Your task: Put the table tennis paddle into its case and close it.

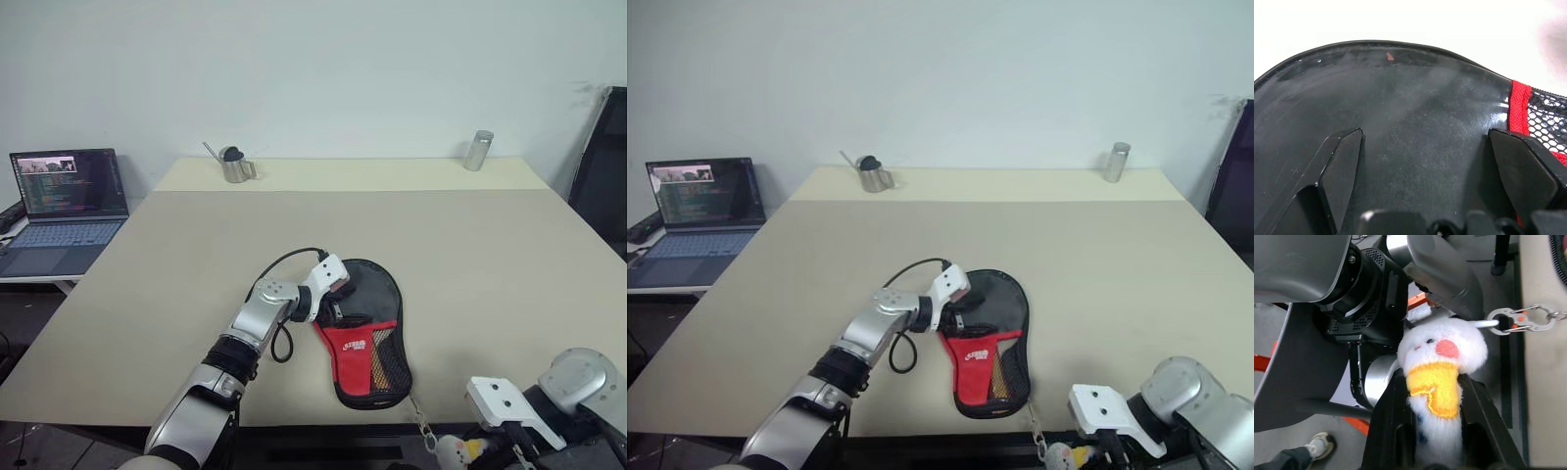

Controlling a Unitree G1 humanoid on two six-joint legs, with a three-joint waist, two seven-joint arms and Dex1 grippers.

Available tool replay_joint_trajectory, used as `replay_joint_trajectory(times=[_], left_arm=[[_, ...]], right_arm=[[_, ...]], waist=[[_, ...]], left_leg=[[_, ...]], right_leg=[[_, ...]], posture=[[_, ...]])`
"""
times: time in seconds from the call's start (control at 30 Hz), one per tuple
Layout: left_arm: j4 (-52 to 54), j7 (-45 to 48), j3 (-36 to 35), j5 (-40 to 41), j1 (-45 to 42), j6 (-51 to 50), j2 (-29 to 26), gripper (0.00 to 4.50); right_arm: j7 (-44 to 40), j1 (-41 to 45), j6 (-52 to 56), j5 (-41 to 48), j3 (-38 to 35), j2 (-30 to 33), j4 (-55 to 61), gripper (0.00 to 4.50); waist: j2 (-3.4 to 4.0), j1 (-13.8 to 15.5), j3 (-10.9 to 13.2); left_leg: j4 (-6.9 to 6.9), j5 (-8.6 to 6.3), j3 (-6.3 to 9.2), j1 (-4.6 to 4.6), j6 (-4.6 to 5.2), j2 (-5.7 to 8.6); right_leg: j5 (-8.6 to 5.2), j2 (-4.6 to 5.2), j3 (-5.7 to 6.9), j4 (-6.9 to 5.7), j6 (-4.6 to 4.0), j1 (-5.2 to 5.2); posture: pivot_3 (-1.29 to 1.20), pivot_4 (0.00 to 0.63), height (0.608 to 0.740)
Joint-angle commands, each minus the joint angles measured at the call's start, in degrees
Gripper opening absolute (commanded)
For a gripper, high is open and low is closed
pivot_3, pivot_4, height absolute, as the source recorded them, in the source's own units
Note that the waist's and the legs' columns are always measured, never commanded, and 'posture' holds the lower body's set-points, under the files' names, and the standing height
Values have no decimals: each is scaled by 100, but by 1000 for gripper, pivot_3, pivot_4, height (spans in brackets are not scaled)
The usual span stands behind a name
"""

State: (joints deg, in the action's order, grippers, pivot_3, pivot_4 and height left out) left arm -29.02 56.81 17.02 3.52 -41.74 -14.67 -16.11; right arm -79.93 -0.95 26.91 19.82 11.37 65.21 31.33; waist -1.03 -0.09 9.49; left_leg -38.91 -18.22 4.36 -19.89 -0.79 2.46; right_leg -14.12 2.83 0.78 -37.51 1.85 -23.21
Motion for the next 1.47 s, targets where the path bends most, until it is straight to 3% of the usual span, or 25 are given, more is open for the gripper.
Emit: replay_joint_trajectory(times=[0.03,0.07,0.47,0.67,0.8,0.97,1.1,1.23,1.3,1.47], left_arm=[[-105,-34,44,-165,109,-197,-125,4500],[-68,-23,26,-144,123,-213,-142,4500],[377,45,-241,104,268,-409,-352,4500],[864,14,-599,352,314,-635,-642,4500],[1718,308,-1094,902,493,-1103,-1118,4500],[2905,1121,-1886,1802,950,-1630,-2309,4500],[3341,1665,-2893,2301,1566,-1934,-3610,4500],[3408,2146,-3653,2561,2201,-1996,-4568,4500],[3416,2274,-3901,2560,2480,-1929,-4871,4500],[3420,2140,-4338,2539,3052,-1912,-5046,4500]], right_arm=[[-5,98,51,165,-322,168,224,462],[22,169,226,245,-387,203,209,462],[267,830,915,457,-513,227,-100,4479],[440,1929,253,-95,-319,-276,-1804,4479],[458,2552,-225,-132,-556,-702,-2947,4479],[175,3044,-388,-10,-703,-874,-3735,4479],[-166,3202,-629,-312,-587,-632,-4205,4479],[-486,3403,-707,-424,-605,-395,-4375,4479],[-656,3484,-722,-432,-611,-304,-4380,4479],[-689,3565,-635,-436,-596,-281,-4237,4479]], waist=[[0,-1,0],[0,-1,0],[-1,7,1],[-9,-4,8],[-16,-13,19],[-11,-12,20],[-3,-23,26],[19,-10,39],[35,1,49],[39,-2,52]], left_leg=[[0,0,0,0,0,0],[0,0,-1,0,0,0],[1,0,4,-7,1,-2],[2,0,0,-8,1,-3],[8,8,1,-19,-14,-3],[4,7,1,-103,-20,-3],[14,1,3,-105,-23,-5],[13,-6,-6,-103,-13,-2],[11,-6,-4,-103,-12,-2],[12,-7,-5,-100,-9,-4]], right_leg=[[0,0,0,0,0,0],[0,0,-1,0,0,0],[1,0,4,20,-1,0],[18,0,3,28,-25,0],[20,-1,2,28,-29,-13],[25,3,2,24,-36,-96],[24,3,6,40,-38,-97],[23,9,2,43,-39,-93],[23,8,5,40,-38,-91],[23,6,8,39,-38,-90]], posture=[[0,150,740],[0,150,740],[0,150,740],[0,150,740],[0,150,740],[0,150,740],[0,150,740],[0,150,740],[0,150,740],[0,150,740]])
